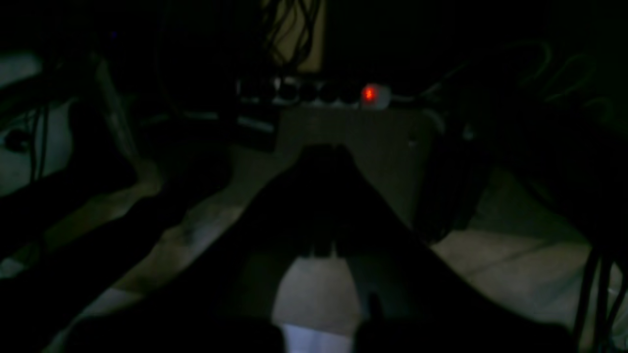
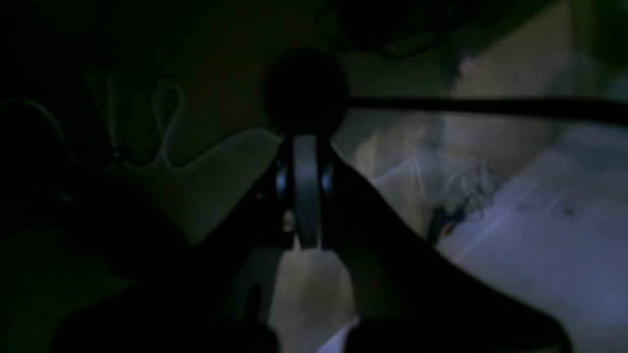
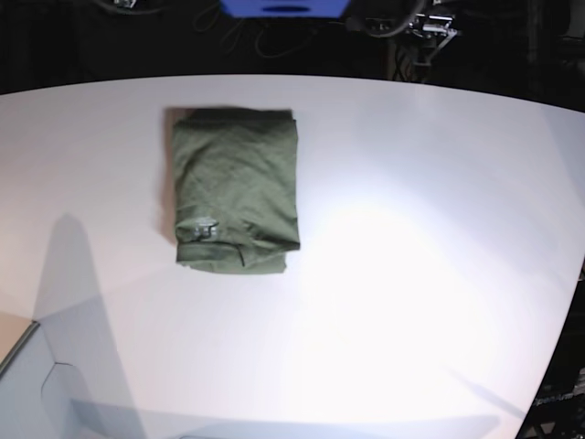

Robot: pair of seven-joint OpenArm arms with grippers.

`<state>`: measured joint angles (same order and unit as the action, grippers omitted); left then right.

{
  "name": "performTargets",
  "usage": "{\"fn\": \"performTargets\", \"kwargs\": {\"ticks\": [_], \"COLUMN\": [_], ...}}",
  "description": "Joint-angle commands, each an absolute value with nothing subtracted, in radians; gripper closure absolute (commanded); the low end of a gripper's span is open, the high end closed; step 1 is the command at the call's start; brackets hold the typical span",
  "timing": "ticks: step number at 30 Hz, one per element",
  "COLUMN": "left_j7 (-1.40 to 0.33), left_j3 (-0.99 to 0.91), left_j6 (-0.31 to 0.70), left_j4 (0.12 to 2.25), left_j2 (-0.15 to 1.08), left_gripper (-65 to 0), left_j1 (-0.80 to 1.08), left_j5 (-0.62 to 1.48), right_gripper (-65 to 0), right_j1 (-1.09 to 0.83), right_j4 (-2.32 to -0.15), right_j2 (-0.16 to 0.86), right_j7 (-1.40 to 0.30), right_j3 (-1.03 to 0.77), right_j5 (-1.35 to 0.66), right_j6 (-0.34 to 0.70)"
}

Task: Layout the t-shirt on the table in an organized manner, then fold the t-shirt properly

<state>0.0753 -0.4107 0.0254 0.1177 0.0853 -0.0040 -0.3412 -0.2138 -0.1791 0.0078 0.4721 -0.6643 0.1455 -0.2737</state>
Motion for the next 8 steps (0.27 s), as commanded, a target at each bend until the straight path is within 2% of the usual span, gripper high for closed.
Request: {"fn": "performTargets", "kwargs": {"ticks": [1,8], "left_j7": [0.087,0.085], "left_j3": [-0.41,-0.41], "left_j6": [0.018,0.018], "left_j4": [0.122,0.119], "left_j2": [0.084,0.082], "left_gripper": [-0.2,-0.2], "left_j1": [-0.013,-0.015], "left_j5": [-0.349,-0.351], "right_gripper": [0.0,0.0], "right_j1": [-0.203,-0.188], "right_j4": [-0.163,-0.147], "right_j2": [-0.007,-0.004], "right_j7": [0.492,0.493], "right_j3": [-0.661,-0.661], "right_j5": [0.147,0.147], "right_j6": [-0.268,-0.257]}}
